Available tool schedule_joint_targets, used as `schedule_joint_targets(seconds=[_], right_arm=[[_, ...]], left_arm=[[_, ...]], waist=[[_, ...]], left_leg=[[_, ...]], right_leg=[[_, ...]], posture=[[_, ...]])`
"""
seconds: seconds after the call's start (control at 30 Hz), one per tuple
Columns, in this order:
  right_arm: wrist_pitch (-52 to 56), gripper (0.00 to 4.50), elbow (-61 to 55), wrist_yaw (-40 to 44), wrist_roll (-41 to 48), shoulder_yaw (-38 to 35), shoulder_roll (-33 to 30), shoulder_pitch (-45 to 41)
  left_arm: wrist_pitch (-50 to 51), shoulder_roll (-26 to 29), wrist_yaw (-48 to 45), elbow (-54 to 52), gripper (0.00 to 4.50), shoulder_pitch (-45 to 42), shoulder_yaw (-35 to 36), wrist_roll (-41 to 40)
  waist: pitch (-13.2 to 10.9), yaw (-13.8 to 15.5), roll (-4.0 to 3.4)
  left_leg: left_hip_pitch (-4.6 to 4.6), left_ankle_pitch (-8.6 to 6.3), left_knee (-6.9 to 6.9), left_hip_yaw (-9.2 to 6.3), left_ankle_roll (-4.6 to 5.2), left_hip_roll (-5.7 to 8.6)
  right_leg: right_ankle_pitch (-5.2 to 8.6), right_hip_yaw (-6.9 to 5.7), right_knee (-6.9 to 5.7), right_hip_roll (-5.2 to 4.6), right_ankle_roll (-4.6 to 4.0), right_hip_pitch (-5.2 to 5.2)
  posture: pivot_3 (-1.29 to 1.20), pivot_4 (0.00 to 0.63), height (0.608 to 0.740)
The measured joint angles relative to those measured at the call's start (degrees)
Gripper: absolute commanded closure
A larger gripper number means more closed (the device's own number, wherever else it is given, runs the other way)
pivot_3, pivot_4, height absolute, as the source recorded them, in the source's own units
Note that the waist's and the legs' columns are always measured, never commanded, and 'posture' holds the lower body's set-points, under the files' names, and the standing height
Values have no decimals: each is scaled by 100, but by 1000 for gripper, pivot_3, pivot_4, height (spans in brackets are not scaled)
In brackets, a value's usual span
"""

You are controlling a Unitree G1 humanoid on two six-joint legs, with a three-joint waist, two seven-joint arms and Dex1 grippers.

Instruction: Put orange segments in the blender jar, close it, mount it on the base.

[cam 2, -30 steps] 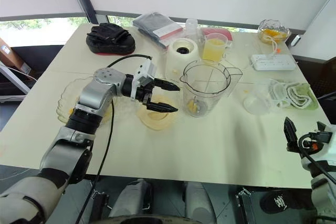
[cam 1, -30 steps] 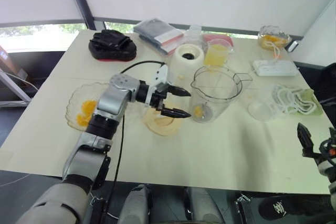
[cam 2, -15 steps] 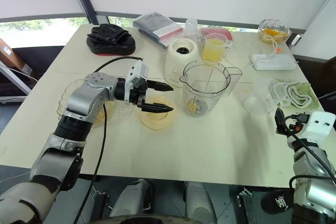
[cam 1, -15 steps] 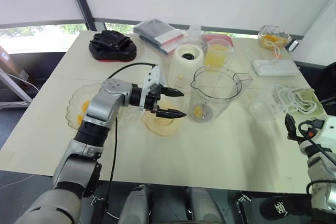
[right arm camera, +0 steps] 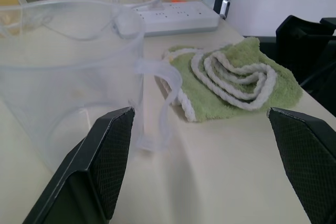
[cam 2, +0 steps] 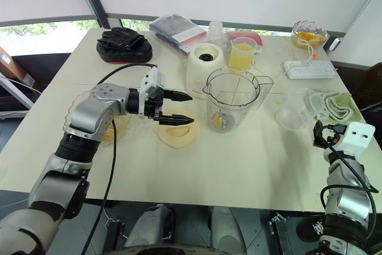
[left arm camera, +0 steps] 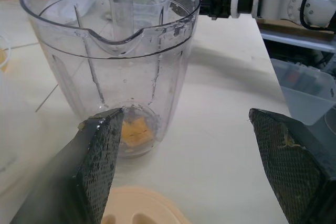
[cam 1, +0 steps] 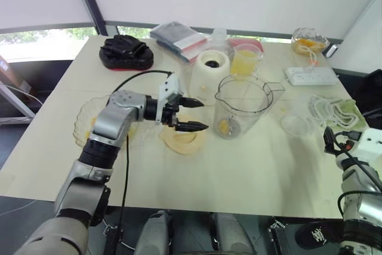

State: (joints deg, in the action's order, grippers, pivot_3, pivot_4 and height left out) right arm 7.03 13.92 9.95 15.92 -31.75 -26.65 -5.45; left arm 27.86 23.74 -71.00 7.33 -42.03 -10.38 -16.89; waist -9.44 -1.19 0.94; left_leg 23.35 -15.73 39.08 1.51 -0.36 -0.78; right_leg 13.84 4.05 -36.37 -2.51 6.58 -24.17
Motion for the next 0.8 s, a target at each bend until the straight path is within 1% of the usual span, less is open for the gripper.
schedule_joint_targets(seconds=[0.43,0.8], right_arm=[[-261,283,732,-146,-185,130,-3,-444],[-726,283,1472,-357,-352,182,-179,-860]], left_arm=[[-17,110,243,-194,540,225,-9,3],[-72,204,291,-310,540,337,-17,8]], waist=[[-1,-4,-4],[-2,-12,-5]], left_leg=[[0,0,-1,2,0,0],[0,0,-1,3,0,0]], right_leg=[[0,2,0,-1,0,0],[0,2,1,-1,0,0]], posture=[[0,150,740],[0,150,740]])
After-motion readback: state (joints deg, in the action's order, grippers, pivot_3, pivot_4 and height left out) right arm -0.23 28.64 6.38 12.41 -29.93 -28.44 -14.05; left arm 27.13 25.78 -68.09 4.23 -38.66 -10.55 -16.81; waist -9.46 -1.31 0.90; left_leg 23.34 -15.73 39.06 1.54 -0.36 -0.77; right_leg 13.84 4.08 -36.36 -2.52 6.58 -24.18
